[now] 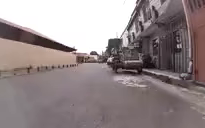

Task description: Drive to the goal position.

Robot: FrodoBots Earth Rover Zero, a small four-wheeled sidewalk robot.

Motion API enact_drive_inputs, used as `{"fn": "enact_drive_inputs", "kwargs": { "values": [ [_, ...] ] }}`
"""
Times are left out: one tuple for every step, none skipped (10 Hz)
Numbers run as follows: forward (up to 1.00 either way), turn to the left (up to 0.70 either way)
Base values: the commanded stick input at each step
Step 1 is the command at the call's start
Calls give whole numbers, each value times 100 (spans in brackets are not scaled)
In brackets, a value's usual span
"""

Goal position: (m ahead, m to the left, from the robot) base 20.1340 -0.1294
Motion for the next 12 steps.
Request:
{"fn": "enact_drive_inputs", "kwargs": {
  "values": [
    [50, 0],
    [50, 0],
    [50, 0],
    [50, 0],
    [50, 0],
    [50, 0],
    [50, 0],
    [50, 0],
    [50, 0],
    [50, 0],
    [50, 0],
    [50, 0]
  ]
}}
